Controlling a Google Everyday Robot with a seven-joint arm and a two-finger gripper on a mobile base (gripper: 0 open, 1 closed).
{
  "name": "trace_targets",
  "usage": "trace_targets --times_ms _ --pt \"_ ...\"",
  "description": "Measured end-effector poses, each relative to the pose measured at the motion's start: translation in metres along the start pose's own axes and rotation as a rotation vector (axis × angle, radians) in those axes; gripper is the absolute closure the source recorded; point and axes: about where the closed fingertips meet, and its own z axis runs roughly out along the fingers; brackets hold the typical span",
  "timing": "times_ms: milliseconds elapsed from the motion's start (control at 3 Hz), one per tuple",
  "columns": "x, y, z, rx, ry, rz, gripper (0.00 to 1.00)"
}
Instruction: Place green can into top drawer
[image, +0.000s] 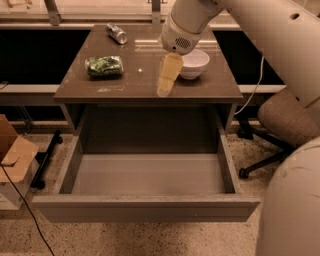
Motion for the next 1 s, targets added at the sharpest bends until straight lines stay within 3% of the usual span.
trace_targets --times_ms 333,1000 --pt "-0.01 -0.0141 0.0225 -0.01 -0.032 0.008 0.0" --pt "-0.014 -0.0189 0.0251 -0.001 -0.072 -0.008 0.0"
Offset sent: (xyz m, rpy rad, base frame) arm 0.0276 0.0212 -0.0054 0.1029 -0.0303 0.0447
